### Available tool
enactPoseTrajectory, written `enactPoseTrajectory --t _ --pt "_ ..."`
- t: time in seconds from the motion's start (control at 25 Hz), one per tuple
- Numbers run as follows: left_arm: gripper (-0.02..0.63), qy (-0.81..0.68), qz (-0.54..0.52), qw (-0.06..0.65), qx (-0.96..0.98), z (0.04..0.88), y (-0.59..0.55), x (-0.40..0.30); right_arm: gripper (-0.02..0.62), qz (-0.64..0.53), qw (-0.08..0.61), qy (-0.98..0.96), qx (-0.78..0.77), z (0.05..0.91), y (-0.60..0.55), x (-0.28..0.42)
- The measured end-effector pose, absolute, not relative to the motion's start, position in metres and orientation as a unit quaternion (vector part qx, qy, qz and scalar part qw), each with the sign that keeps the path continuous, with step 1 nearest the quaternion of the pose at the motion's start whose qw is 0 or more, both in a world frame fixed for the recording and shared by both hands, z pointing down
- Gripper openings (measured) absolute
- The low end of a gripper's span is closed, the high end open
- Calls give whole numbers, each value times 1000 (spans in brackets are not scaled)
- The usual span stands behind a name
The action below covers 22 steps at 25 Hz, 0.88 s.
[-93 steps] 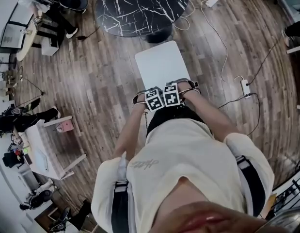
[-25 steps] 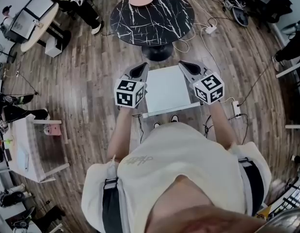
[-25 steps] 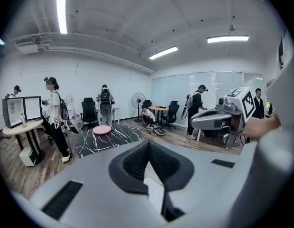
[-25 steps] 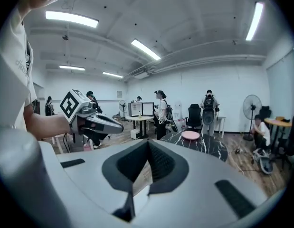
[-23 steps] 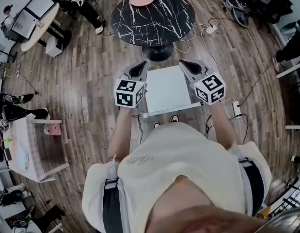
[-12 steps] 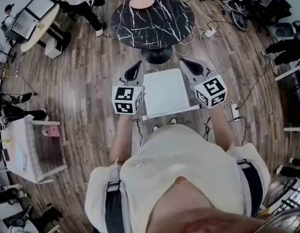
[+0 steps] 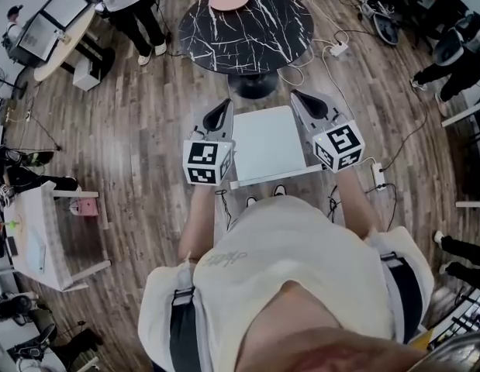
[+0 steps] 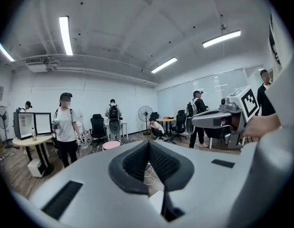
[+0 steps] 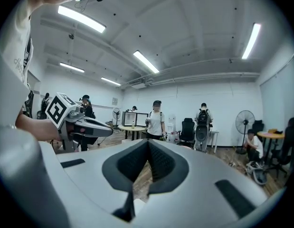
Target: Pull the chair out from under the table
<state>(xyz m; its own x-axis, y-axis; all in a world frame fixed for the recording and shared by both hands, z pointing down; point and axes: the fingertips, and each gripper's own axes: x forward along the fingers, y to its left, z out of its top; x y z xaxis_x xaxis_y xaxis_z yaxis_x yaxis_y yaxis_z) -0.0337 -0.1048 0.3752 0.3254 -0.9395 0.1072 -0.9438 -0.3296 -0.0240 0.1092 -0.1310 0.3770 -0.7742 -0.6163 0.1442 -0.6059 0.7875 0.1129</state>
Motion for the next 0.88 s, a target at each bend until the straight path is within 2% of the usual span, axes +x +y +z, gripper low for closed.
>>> enactPoseTrajectory --t 0.88 --pt "17 -580 55 47 812 394 -110 -35 5 -24 111 -939 324 394 -124 115"
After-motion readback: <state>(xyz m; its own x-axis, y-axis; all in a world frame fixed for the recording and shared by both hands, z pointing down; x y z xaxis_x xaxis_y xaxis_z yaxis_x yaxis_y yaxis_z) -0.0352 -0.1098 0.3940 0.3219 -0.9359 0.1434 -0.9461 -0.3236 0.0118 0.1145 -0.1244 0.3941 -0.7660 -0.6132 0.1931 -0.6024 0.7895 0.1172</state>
